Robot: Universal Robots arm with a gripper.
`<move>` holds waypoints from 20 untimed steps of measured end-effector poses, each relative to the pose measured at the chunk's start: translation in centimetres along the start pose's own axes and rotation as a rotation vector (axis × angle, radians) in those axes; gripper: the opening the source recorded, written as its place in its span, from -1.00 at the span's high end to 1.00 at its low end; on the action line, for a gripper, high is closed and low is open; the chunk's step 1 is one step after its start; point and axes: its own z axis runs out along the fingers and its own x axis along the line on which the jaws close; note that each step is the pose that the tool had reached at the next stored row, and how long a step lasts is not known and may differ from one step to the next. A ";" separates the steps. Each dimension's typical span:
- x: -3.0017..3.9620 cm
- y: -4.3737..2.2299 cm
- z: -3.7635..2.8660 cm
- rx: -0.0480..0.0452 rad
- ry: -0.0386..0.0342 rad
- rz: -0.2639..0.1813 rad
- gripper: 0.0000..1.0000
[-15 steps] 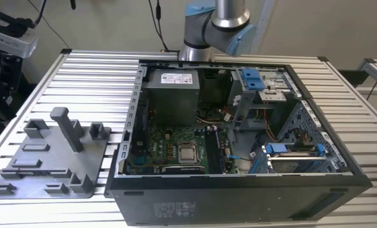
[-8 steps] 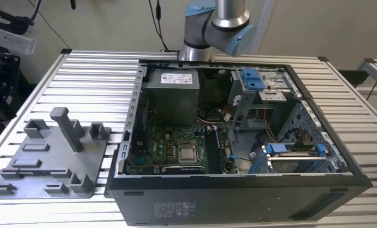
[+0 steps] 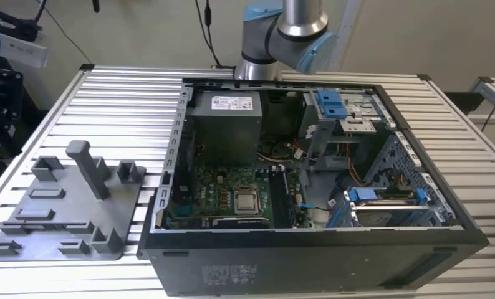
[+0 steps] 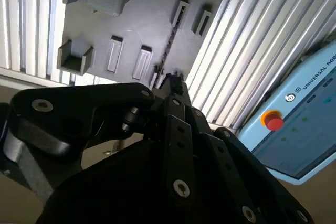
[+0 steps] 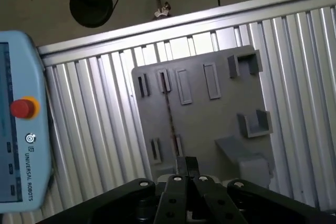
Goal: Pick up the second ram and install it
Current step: 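Pick up the second ram and move it above second insertion slot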
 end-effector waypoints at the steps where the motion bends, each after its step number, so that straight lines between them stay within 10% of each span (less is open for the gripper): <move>1: 0.00 0.00 0.00 0.0004 0.0002 -0.014 0.79; 15: 0.01 0.04 0.05 0.0026 0.0013 -0.085 0.76; 20: 0.01 0.04 0.04 0.0028 0.0015 -0.091 0.40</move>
